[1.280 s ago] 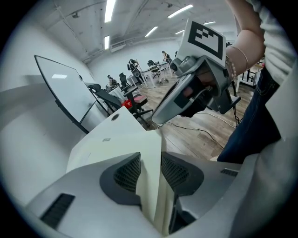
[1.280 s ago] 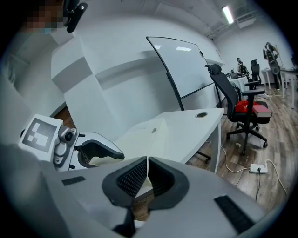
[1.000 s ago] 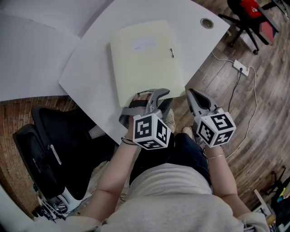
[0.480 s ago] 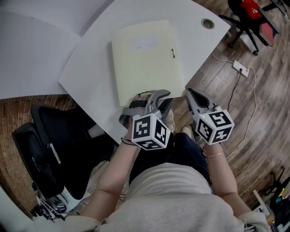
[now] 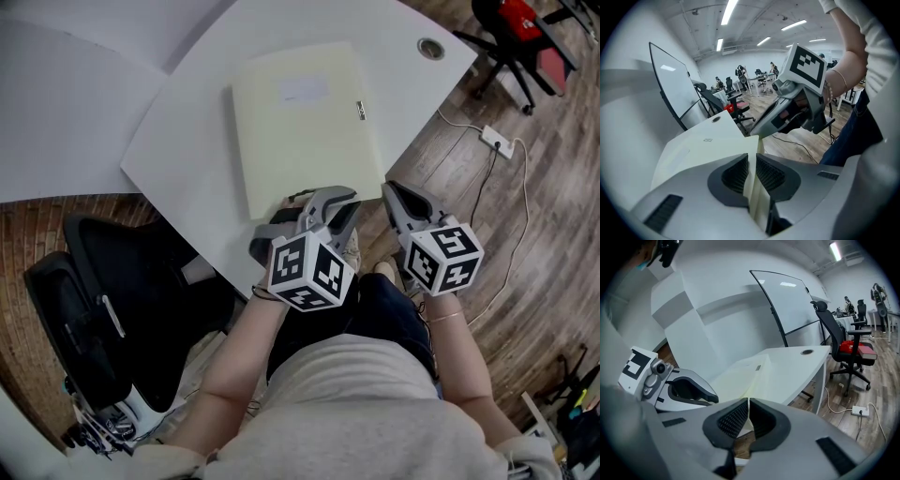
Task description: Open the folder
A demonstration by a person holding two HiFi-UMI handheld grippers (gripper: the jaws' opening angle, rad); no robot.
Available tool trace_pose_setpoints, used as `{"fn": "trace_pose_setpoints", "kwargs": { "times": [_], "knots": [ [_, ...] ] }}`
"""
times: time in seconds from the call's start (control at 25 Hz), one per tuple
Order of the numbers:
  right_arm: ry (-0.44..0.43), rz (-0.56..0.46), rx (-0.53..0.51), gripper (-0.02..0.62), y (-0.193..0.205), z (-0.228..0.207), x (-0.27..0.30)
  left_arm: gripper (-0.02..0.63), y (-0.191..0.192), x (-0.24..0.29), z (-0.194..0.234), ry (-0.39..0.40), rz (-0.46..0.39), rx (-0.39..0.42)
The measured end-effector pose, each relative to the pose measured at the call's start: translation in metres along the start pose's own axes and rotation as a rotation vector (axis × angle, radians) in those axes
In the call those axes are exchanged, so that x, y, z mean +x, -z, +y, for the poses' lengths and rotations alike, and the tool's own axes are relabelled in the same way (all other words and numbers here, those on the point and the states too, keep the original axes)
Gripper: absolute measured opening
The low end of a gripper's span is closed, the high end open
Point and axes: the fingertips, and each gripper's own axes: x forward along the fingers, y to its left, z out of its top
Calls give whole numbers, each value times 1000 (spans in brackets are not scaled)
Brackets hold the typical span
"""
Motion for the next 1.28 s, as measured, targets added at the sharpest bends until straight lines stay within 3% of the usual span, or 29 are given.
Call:
{"fn": "trace_pose_setpoints", "kwargs": {
  "times": [0.28,0.56,0.64,0.84,1.04,1.28],
  "knots": [
    [-18,-34,0,23,-9,3,1,57,-6,-4,3,-4,-32,-34],
    [-83,-76,111,21,-12,3,9,52,-9,-9,5,-21,-51,-61],
    [-95,-62,78,21,-8,7,12,52,-10,-9,6,-24,-54,-70],
    [-66,-34,-123,21,-7,14,16,52,-10,-8,6,-34,-50,-82],
    [-94,-48,-123,21,-7,13,15,48,-12,-10,8,-44,-50,-90],
    [-63,-23,-159,21,-7,12,17,41,-16,-13,11,-67,-54,-108]
  ]
}}
